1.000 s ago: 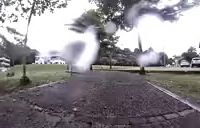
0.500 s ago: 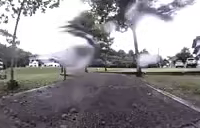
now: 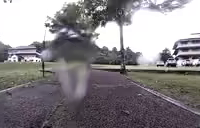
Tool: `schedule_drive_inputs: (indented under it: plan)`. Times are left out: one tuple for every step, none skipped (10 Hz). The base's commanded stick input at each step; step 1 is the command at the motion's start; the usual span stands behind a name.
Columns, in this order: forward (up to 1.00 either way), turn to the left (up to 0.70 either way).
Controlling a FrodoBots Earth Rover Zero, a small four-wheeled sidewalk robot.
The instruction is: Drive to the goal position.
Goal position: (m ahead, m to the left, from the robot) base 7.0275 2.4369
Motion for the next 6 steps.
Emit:
schedule_drive_inputs:
  plan:
    - [0.7,0.0]
    - [0.7,0.0]
    - [0.7,0.0]
    - [0.7,0.0]
    - [0.7,0.0]
    - [0.7,0.0]
